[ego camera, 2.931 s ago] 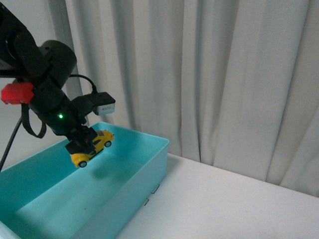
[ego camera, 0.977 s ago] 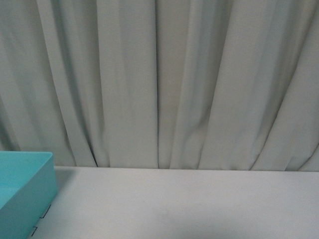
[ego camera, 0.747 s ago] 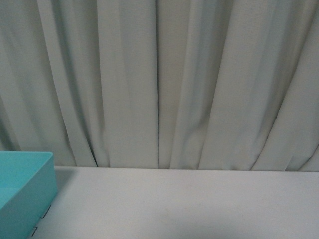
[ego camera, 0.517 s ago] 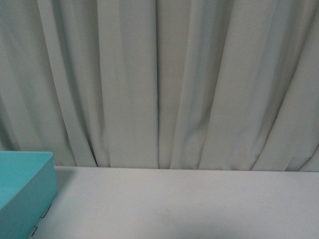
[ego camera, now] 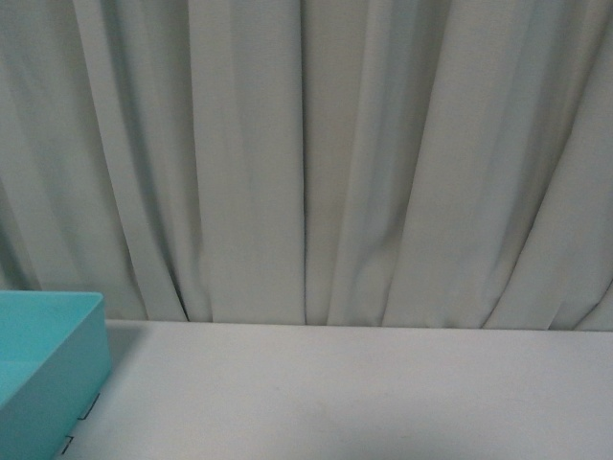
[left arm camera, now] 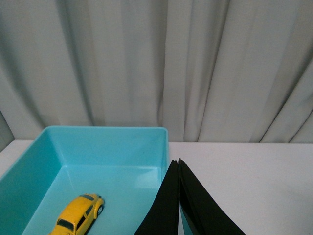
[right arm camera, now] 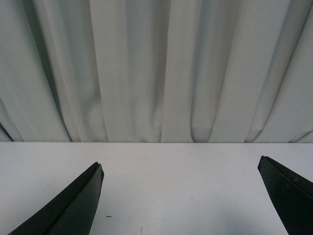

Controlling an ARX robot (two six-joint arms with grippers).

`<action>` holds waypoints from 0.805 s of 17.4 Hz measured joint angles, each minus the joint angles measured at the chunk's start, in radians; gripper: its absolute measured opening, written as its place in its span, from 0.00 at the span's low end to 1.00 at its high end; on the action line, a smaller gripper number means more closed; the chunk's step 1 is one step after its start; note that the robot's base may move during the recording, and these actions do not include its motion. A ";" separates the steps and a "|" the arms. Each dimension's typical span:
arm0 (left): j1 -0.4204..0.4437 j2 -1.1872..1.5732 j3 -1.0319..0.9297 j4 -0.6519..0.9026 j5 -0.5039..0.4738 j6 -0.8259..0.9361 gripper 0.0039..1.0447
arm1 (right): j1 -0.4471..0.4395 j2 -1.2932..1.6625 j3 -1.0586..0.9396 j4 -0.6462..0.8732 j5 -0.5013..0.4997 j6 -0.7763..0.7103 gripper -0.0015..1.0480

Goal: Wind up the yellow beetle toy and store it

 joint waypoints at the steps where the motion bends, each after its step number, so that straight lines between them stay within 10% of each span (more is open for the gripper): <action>1: 0.000 -0.036 0.000 -0.026 -0.001 0.000 0.01 | 0.000 0.000 0.000 0.000 0.000 0.000 0.94; 14: 0.000 -0.308 0.000 -0.290 -0.001 0.000 0.01 | 0.000 0.000 0.000 0.000 0.000 0.000 0.94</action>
